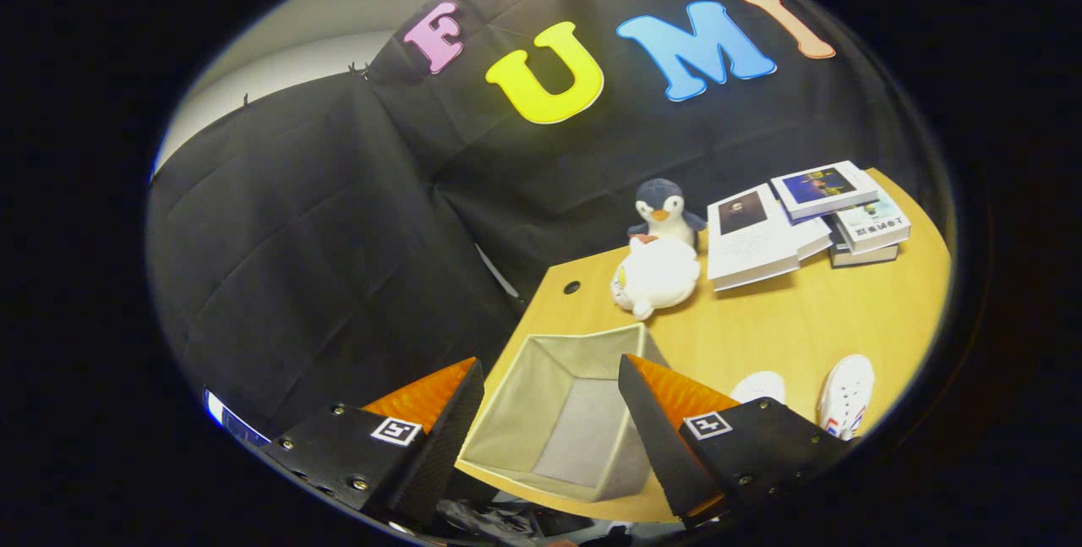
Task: Open the storage box then place both shoes into the box .Put the left shoe in first, then the right shoe, with the right side of both shoes facing outward in a uniform manner.
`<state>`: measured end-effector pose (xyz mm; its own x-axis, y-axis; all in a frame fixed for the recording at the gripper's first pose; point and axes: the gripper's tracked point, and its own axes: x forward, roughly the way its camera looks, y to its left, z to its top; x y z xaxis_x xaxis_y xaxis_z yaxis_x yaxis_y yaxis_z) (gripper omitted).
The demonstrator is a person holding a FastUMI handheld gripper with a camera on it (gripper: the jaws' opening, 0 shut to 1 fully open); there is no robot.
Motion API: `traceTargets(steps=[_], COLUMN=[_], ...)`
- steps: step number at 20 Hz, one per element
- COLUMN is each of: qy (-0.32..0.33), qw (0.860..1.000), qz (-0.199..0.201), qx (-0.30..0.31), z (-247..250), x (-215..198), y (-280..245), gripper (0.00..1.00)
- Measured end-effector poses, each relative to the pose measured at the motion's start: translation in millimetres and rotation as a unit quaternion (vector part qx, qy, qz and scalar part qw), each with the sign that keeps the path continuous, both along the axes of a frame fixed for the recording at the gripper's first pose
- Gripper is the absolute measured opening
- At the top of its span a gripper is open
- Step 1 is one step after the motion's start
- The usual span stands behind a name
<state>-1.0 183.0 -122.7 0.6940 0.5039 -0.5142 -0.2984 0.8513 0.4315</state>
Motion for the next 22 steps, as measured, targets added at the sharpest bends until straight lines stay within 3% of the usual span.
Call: traceTargets(steps=[9, 22], qy=[0.028, 0.125], qw=[0.992, 0.974], qz=[-0.047, -0.055], qx=[-0.117, -0.181], z=[-76, -186], x=[0, -17], y=[-94, -142], gripper=[0.97, 0.98])
